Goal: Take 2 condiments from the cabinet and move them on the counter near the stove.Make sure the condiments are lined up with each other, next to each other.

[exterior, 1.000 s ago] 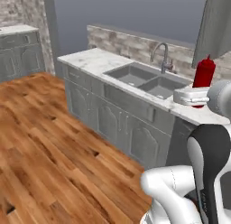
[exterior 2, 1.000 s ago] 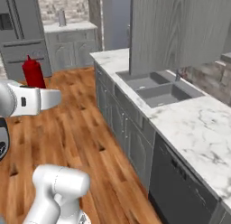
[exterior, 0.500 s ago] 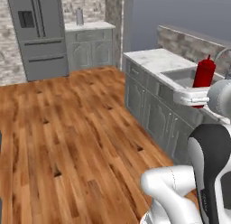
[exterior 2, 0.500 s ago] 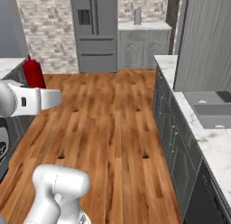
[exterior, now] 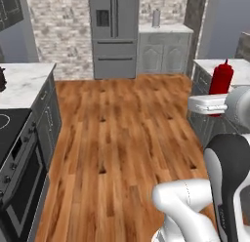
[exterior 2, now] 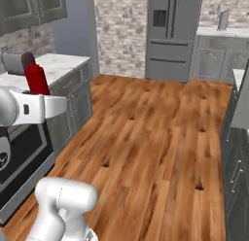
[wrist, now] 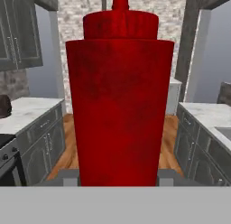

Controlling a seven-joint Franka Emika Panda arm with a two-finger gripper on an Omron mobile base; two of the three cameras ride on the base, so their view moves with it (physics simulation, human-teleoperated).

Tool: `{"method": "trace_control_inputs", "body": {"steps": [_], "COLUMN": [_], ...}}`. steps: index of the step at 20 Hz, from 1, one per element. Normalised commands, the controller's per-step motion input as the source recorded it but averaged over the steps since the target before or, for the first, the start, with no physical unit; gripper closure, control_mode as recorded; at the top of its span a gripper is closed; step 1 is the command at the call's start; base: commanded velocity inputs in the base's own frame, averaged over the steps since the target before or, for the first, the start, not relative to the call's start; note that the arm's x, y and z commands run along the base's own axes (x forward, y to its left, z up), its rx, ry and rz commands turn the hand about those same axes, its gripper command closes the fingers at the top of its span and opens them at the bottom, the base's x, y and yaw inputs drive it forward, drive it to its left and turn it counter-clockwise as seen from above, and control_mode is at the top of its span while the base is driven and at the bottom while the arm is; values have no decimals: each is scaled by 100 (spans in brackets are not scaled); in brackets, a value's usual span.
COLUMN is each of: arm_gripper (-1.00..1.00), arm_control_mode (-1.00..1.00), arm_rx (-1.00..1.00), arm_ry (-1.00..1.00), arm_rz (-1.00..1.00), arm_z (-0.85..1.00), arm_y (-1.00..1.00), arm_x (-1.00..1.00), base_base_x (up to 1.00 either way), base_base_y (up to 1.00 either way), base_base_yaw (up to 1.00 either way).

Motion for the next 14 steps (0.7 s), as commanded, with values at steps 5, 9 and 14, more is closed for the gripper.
{"method": "trace_control_inputs", "body": {"steps": [5,9,14], "arm_gripper": [100,100,100], "arm_control_mode": [100,100,100], "arm_rx": [0,0,0], "arm_ry": [0,0,0], "arm_rz": [0,0,0], "arm_z": [0,0,0], "arm_y": [0,0,0], "arm_x": [0,0,0], "base_base_x": [0,0,12], "base_base_y": [0,0,-5], "base_base_yaw": [44,45,31]}}
